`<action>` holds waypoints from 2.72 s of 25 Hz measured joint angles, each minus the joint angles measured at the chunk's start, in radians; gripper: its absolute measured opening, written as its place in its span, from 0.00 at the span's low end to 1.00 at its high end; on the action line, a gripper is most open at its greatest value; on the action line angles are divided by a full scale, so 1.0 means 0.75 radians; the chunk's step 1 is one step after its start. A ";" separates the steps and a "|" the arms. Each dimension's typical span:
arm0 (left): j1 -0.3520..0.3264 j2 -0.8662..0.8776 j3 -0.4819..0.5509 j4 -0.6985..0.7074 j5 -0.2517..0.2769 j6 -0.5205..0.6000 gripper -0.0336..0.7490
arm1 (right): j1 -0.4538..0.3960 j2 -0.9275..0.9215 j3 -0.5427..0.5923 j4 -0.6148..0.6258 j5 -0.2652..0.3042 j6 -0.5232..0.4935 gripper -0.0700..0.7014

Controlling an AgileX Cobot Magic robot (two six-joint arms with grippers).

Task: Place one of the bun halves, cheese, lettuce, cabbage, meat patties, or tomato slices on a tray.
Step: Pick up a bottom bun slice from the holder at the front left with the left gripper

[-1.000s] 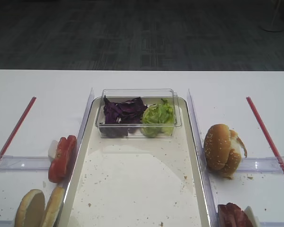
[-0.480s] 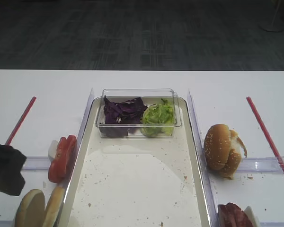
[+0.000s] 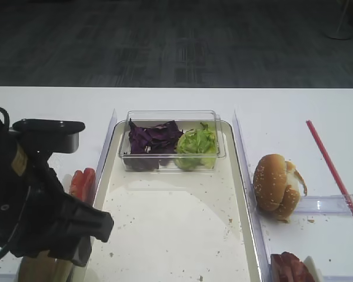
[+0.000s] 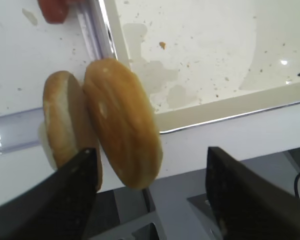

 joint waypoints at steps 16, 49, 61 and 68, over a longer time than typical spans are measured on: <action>0.007 0.029 0.033 0.037 -0.059 -0.026 0.59 | 0.000 0.000 0.000 0.000 0.000 -0.002 1.00; 0.012 0.236 0.038 0.099 -0.103 0.018 0.21 | 0.000 0.000 0.000 0.000 0.000 -0.004 1.00; 0.012 0.236 0.038 0.127 -0.075 0.018 0.10 | 0.000 0.000 0.000 0.000 0.000 -0.004 1.00; 0.012 0.230 0.009 0.128 -0.064 0.018 0.09 | 0.000 0.000 0.000 0.000 0.000 -0.004 1.00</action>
